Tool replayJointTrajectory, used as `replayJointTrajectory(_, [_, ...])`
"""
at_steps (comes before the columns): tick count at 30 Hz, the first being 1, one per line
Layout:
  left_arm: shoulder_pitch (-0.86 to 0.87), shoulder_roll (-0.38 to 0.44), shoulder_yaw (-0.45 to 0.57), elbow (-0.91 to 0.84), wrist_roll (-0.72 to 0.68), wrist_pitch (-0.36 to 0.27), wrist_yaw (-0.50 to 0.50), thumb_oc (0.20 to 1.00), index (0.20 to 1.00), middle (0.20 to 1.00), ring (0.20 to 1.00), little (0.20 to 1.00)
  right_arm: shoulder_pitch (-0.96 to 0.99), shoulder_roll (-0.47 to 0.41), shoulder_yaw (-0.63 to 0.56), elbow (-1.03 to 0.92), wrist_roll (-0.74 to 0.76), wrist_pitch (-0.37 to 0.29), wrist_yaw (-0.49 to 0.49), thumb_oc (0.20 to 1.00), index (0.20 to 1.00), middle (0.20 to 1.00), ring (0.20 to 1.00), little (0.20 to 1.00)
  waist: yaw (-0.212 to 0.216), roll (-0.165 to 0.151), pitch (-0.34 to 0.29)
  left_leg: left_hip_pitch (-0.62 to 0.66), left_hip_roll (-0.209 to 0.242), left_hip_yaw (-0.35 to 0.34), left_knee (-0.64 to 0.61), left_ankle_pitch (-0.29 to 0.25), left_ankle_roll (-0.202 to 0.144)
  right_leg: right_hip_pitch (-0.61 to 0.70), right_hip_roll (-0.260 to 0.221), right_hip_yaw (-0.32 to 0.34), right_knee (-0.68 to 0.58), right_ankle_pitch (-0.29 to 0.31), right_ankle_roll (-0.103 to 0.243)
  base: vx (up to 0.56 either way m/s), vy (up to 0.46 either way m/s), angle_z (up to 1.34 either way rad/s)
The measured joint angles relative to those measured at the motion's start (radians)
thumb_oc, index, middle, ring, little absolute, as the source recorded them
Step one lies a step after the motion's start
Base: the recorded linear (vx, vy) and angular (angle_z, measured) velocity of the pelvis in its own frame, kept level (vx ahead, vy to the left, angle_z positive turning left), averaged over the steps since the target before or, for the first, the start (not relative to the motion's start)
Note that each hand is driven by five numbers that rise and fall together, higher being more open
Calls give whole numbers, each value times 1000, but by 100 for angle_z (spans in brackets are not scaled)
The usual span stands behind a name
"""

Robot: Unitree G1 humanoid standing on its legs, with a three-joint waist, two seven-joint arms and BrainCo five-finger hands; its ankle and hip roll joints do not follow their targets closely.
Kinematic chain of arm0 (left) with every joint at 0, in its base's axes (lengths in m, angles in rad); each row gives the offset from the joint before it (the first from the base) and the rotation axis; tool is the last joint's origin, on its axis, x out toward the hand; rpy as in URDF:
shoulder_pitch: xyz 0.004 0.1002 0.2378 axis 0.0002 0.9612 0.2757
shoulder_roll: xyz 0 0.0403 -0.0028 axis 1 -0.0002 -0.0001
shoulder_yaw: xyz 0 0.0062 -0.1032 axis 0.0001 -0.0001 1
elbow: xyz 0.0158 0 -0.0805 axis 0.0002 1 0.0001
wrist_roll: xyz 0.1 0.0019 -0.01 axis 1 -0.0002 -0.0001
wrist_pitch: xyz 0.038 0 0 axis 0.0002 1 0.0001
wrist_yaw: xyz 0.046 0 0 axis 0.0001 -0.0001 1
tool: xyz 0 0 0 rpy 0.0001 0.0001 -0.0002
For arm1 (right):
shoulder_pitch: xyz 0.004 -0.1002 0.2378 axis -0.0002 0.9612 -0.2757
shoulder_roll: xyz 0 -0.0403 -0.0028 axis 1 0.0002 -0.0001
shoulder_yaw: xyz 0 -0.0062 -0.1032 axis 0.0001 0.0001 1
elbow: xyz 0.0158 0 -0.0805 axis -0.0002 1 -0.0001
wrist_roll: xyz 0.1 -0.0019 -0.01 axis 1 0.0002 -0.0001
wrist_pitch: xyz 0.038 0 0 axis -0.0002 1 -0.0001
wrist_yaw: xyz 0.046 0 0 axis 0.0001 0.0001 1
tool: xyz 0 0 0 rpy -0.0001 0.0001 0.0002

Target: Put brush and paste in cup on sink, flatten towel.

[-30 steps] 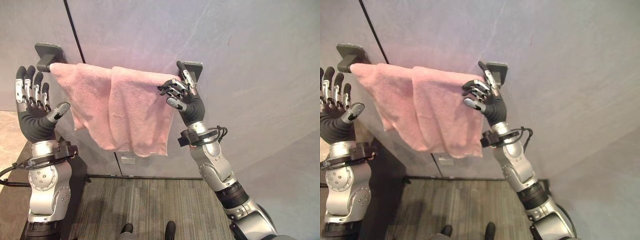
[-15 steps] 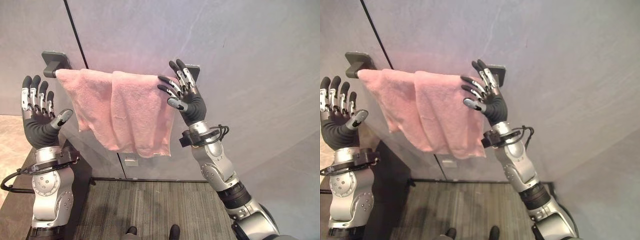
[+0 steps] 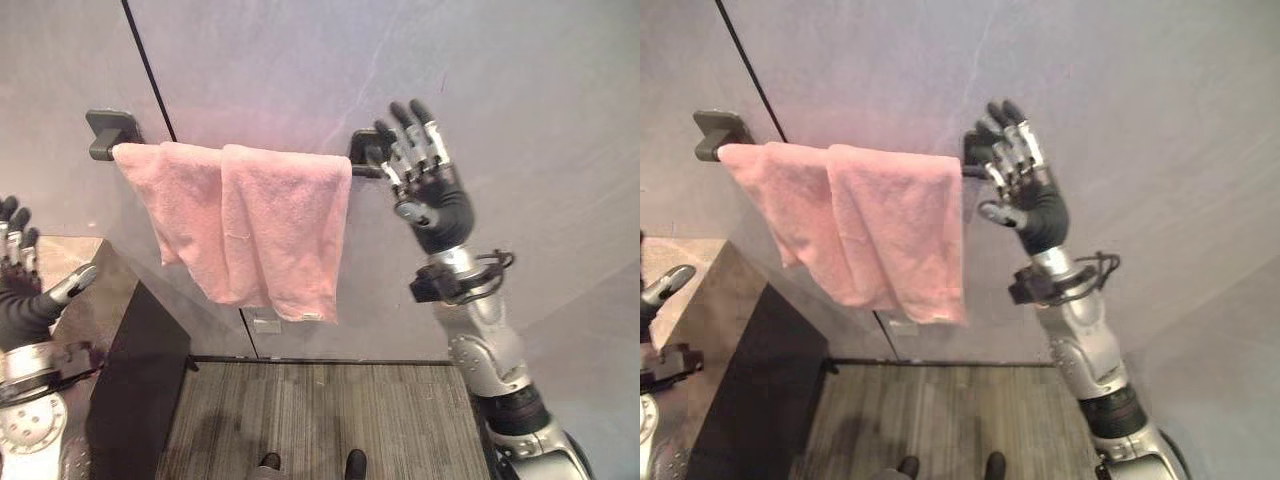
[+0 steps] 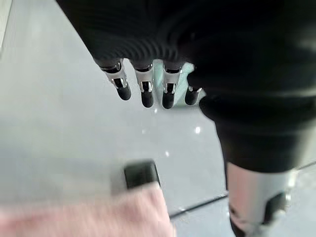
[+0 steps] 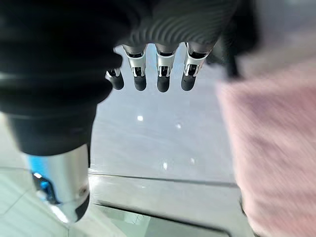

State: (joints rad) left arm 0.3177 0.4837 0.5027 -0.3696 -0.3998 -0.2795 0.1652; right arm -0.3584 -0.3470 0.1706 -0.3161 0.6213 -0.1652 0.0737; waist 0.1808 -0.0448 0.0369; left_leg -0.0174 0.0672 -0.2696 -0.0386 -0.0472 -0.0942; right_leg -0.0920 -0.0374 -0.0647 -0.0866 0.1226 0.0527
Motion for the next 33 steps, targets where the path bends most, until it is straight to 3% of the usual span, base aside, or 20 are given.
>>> replayJointTrajectory(4, [8,92,24,4,20,0,-40,1000,1000,1000,1000,1000,-8,-34,-12,-15,-40,-5,16,1000,1000,1000,1000,1000,12,19,-2,0,1,-4,1,0,0,2,0,-3,0,-3,1,-9,-1,2])
replayJointTrajectory(6, [-21,179,28,5,19,-7,-61,1000,1000,1000,1000,1000,-37,-32,10,-14,-51,-11,16,1000,1000,1000,1000,1000,12,35,-11,0,0,-3,1,0,0,2,0,-2,0,-3,1,0,0,0])
replayJointTrajectory(10, [-90,212,3,4,4,-10,-66,1000,1000,1000,1000,1000,-97,-29,42,-2,-55,-18,14,1000,1000,1000,1000,1000,10,42,-15,1,1,-2,1,1,-1,2,1,-2,0,-2,0,0,0,0])
replayJointTrajectory(13, [-159,213,-87,3,-23,-14,-75,1000,1000,1000,1000,1000,-170,-2,115,44,-55,-23,17,1000,1000,1000,1000,1000,6,43,-20,1,1,-1,1,1,-2,2,2,0,0,-1,-1,0,0,0])
replayJointTrajectory(16, [-279,205,-204,3,-35,-18,-60,1000,1000,1000,1000,1000,-251,94,219,192,-20,-25,10,1000,1000,1000,1000,1000,-1,38,-23,1,1,0,1,2,-3,1,2,0,0,0,-1,0,0,0])
replayJointTrajectory(17, [-342,128,-263,2,-67,-22,-47,1000,1000,1000,1000,1000,-259,136,259,247,24,-23,-8,1000,1000,1000,1000,1000,1,36,-24,1,0,1,2,2,-3,1,0,1,0,0,0,0,0,0])
replayJointTrajectory(19, [-367,100,-320,15,-92,-23,-31,1000,1000,1000,1000,1000,-282,167,301,306,54,-9,-19,1000,1000,1000,1000,1000,-3,32,-27,0,1,2,1,2,-3,-2,2,2,0,0,0,2,-4,-2])
replayJointTrajectory(28, [-415,101,-331,98,-151,-9,29,1000,1000,1000,1000,1000,-358,167,320,376,113,23,-116,1000,1000,1000,1000,1000,-3,24,-31,-13,2,2,-2,2,-3,-15,3,2,0,0,0,8,-2,0])
replayJointTrajectory(33, [-437,111,-332,130,-169,1,53,1000,1000,1000,1000,1000,-404,133,323,374,125,60,-136,1000,1000,1000,1000,1000,-8,-3,-34,-17,2,2,-2,2,-3,-19,3,2,0,0,0,46,1,0])
